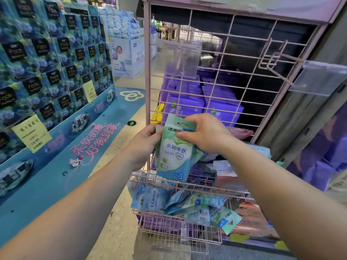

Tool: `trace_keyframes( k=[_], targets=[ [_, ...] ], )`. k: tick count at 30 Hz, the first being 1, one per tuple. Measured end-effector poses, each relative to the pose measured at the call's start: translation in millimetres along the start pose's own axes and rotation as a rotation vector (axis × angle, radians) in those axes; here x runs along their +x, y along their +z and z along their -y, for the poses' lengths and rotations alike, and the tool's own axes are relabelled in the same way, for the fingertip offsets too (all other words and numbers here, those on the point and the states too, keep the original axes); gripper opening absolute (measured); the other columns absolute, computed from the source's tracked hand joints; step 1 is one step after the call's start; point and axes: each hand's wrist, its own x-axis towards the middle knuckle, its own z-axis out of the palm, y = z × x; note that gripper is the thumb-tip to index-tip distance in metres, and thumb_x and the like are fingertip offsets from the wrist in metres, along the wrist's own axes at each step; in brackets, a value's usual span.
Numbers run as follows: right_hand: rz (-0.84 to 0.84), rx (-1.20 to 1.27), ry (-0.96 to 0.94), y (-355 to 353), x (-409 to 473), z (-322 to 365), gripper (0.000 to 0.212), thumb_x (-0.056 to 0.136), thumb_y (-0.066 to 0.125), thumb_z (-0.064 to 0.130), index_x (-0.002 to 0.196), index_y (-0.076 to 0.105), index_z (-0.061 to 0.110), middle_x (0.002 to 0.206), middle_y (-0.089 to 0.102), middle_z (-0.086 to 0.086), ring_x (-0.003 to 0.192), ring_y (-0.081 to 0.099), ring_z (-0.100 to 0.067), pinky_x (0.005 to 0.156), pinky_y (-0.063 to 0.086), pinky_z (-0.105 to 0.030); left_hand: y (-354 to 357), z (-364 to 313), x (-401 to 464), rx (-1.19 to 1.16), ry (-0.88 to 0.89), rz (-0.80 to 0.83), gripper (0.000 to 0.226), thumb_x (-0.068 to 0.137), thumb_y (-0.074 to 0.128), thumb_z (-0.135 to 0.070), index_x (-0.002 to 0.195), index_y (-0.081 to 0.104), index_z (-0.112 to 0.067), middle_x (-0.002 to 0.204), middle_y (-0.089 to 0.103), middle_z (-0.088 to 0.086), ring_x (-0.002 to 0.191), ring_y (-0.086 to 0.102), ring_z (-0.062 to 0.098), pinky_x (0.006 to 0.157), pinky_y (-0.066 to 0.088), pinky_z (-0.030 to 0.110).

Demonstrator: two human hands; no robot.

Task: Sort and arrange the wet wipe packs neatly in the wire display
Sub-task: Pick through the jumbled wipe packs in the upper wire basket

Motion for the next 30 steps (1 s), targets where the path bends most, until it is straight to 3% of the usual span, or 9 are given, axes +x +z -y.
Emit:
trace_keyframes(
  k=[3,8,14,19,21,23,25,27,30],
  targets=[
    [-0.051,-0.08,0.009,7,10,-3,0.04,0.08,0.066,0.048,0.11,0.066,0.021,0.102,0.07,-0.001,0.096,0.063,-0.022,0.069,0.042,-0.026,2,-3,-2,-0.111,-0.045,0.166,0.03,0.095,0.045,-0.042,0.115,0.06,-0.026,0.113,0.071,-0.001,0.103,0.067,0.011,0.082,0.055,0.026],
    [-0.055,-0.141,0.005,8,11,-2,0.044,0.076,0.064,0.06,0.104,0.067,0.026,0.1,0.07,0.003,0.095,0.063,-0.022,0.074,0.05,-0.033,0,-2,2,0.278,0.01,0.136,0.062,0.068,0.084,-0.013,0.12,0.051,-0.021,0.108,0.071,0.002,0.097,0.07,0.017,0.082,0.056,0.034],
    [0.209,-0.38,-0.05,-12,-3,-9,0.067,0.071,0.076,0.044,0.131,0.05,0.028,0.094,0.058,0.01,0.084,0.054,-0.013,0.073,0.047,-0.03,-35,-2,-2,0.087,0.044,-0.038,0.039,0.073,0.073,0.006,0.1,0.055,-0.018,0.087,0.075,-0.001,0.073,0.072,0.009,0.062,0.058,0.023],
    [0.182,-0.706,-0.031,5,0,8,0.051,0.072,0.072,0.046,0.113,0.056,0.019,0.099,0.063,0.0,0.095,0.055,-0.026,0.07,0.045,-0.034,-50,-9,-7,0.008,0.089,-0.054,0.054,0.06,0.077,-0.002,0.107,0.054,-0.017,0.096,0.073,0.003,0.082,0.072,0.015,0.069,0.059,0.028],
    [0.152,-0.707,-0.025,11,2,14,0.021,0.075,0.071,0.031,0.084,0.057,0.018,0.083,0.061,-0.001,0.086,0.057,-0.031,0.062,0.038,-0.032,-52,-10,-12,-0.059,0.103,-0.054,0.055,0.055,0.076,-0.002,0.103,0.055,-0.019,0.096,0.072,0.005,0.083,0.072,0.017,0.076,0.059,0.034],
    [0.164,-0.563,0.022,12,6,16,0.024,0.077,0.066,0.02,0.062,0.047,0.019,0.065,0.049,0.0,0.073,0.05,-0.03,0.052,0.034,-0.029,-59,-10,-18,-0.096,0.089,-0.014,0.055,0.051,0.08,-0.005,0.101,0.059,-0.015,0.094,0.075,0.008,0.084,0.072,0.022,0.082,0.056,0.043],
    [0.115,-0.424,0.051,7,13,14,0.005,0.082,0.06,0.017,0.077,0.059,0.016,0.082,0.062,-0.006,0.082,0.055,-0.031,0.058,0.039,-0.029,-63,-10,-22,-0.03,0.057,0.038,0.07,0.041,0.092,-0.018,0.104,0.062,-0.007,0.098,0.075,0.013,0.088,0.072,0.025,0.082,0.057,0.041],
    [0.023,-0.365,0.078,5,20,14,0.016,0.087,0.055,0.016,0.102,0.062,0.014,0.106,0.065,-0.01,0.096,0.058,-0.031,0.069,0.04,-0.029,-61,-12,-24,0.043,0.047,0.08,0.079,0.04,0.092,-0.021,0.11,0.061,-0.001,0.105,0.073,0.017,0.087,0.073,0.021,0.075,0.059,0.032],
    [-0.043,-0.366,0.028,14,20,14,0.017,0.089,0.051,0.012,0.105,0.058,0.015,0.108,0.065,-0.012,0.099,0.059,-0.033,0.068,0.038,-0.03,-55,-19,-26,0.061,0.057,0.163,0.088,0.026,0.096,-0.032,0.103,0.065,-0.004,0.097,0.076,0.01,0.085,0.073,0.018,0.067,0.057,0.023]
  ],
)
